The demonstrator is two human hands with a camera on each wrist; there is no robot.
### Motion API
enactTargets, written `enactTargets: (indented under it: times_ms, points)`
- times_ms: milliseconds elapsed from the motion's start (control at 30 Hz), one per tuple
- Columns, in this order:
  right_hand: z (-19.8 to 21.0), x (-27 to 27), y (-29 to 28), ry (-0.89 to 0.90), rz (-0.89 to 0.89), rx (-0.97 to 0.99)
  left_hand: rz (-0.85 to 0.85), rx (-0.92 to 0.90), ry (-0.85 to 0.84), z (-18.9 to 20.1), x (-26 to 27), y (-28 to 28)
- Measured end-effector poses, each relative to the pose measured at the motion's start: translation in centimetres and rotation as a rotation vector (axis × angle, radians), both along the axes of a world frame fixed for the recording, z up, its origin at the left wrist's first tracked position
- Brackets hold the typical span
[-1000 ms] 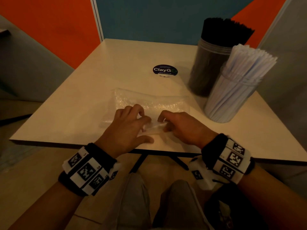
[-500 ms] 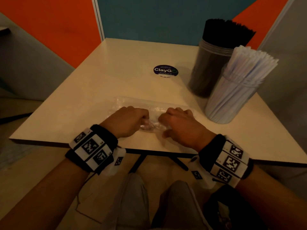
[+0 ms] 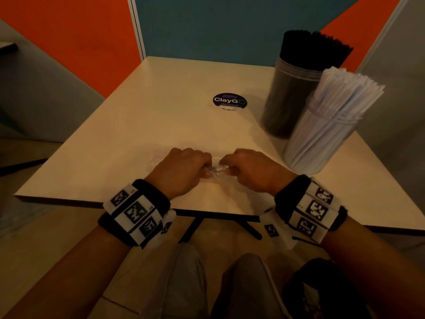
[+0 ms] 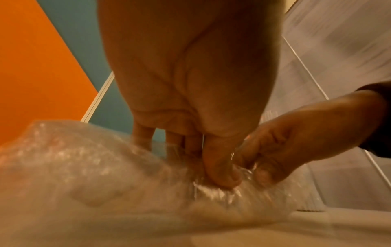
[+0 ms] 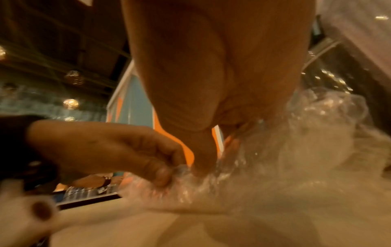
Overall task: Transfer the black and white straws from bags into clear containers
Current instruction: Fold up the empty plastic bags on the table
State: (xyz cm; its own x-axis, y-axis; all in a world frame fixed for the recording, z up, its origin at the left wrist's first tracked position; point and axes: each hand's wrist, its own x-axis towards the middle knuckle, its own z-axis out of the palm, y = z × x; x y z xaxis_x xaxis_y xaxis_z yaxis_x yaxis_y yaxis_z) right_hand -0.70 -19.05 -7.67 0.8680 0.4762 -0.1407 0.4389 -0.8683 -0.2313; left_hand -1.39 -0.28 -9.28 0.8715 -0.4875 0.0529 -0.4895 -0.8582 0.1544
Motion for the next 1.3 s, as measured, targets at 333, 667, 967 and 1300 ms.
enactTargets:
  times_ms: [333,667,967,1300]
  points:
    - [0.0,-1.6,0.6,-0.042,0.045,-0.054,0.116,0.006,0.222,1.5,0.0,-0.3]
    - [0.8,0.1,0.0,0.227,0.000,0.110,-0.002,0.104,-0.137,0.8,-1.3,-0.5]
    - [0.3,-3.8,-1.2,0.485,-0.153,1.018,0.069,-0.541,-0.205,2.5,-1.7,-0.1]
    - [-0.5,-5.7,-0.2,0.868,-0.148,1.555,0.237,-1.600,0.220,4.0,-4.9,-4.3]
